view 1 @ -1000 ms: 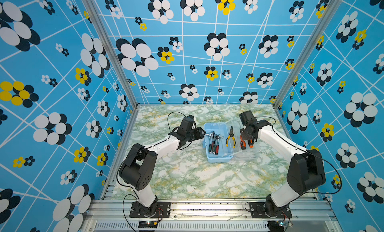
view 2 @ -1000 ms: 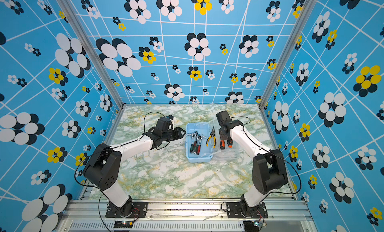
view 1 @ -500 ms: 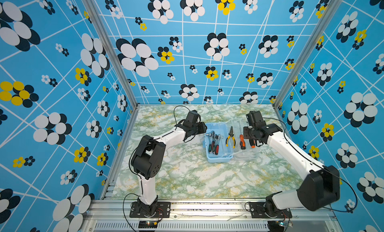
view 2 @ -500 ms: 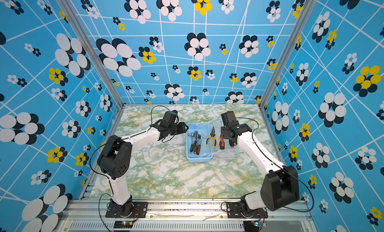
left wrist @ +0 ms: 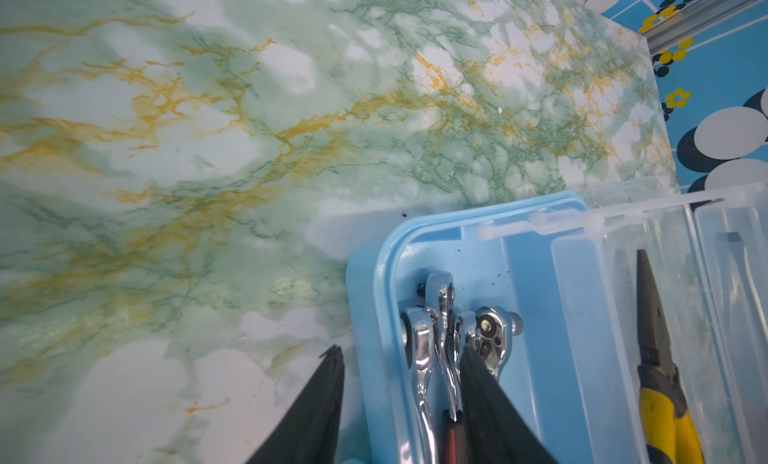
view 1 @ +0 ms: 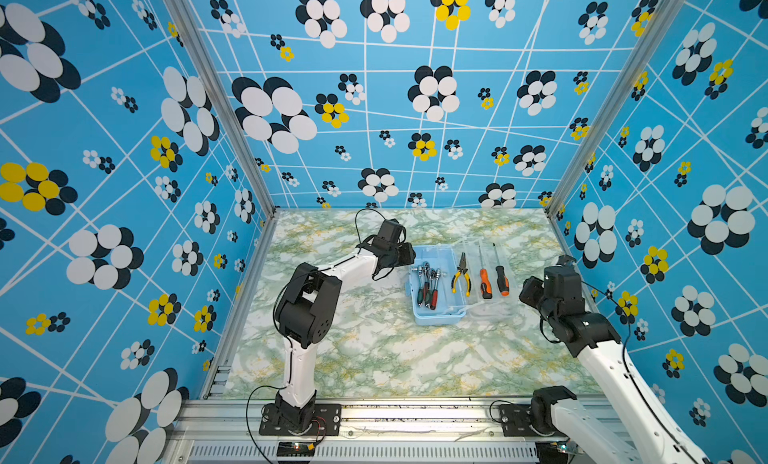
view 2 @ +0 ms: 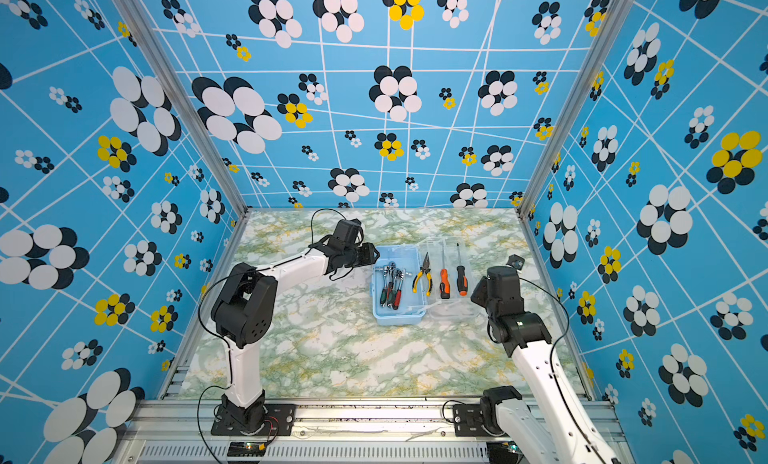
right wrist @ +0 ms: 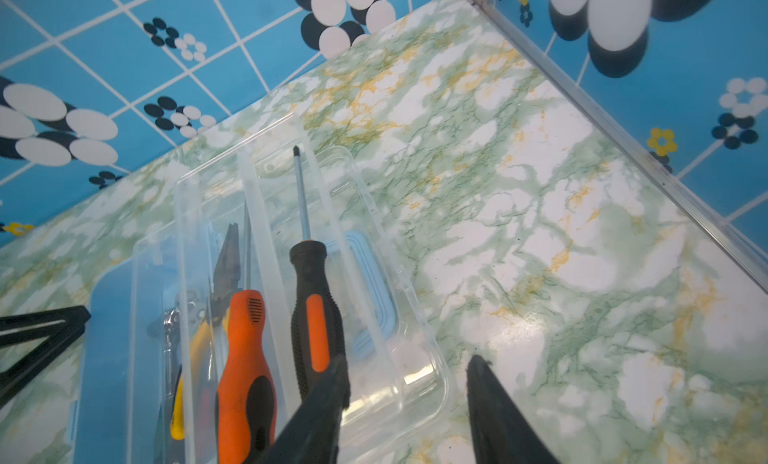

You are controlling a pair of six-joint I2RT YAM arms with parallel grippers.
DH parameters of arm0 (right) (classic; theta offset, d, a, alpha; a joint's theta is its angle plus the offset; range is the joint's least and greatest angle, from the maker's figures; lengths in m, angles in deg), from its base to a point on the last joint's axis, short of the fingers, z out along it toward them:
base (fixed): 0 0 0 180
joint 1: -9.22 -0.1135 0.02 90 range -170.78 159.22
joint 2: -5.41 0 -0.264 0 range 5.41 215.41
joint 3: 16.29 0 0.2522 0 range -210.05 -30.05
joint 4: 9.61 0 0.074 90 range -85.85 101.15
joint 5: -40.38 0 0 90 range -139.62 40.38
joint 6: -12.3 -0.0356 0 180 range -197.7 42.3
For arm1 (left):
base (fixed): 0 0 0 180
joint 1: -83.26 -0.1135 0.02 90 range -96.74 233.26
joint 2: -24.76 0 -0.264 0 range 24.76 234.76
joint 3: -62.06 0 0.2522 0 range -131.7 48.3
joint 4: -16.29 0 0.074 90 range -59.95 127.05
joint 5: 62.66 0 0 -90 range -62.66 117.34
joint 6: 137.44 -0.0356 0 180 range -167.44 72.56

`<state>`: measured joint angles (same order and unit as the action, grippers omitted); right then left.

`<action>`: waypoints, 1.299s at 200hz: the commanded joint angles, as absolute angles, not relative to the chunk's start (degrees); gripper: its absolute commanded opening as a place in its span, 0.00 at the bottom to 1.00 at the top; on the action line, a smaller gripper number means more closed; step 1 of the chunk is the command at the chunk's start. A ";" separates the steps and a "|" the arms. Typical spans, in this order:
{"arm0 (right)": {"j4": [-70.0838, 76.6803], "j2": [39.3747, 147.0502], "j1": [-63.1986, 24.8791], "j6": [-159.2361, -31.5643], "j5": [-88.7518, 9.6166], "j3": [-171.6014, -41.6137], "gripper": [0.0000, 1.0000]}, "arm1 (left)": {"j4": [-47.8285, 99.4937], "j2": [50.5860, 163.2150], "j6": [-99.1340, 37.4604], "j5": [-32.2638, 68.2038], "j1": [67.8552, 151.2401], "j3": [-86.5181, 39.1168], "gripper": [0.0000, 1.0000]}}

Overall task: Pack the tool kit
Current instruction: 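Move the right gripper to the open clear lid's edge and pinch it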

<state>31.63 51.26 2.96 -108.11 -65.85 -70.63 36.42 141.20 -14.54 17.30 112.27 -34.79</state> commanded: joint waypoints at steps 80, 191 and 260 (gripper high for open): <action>16.27 59.08 15.38 -118.45 -42.69 -56.18 0.32 | 41.74 148.60 -15.27 17.52 111.63 -42.58 0.31; 6.08 70.11 15.47 -117.60 -41.53 -52.67 0.22 | 41.57 148.47 -15.62 16.27 110.77 -42.32 0.19; 9.89 69.60 15.46 -114.93 -40.83 -54.37 0.00 | 40.95 149.70 -14.66 15.44 110.69 -42.43 0.08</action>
<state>7.42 70.01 14.98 -113.88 -39.80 -53.56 40.23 147.32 -13.10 17.06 111.62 -41.46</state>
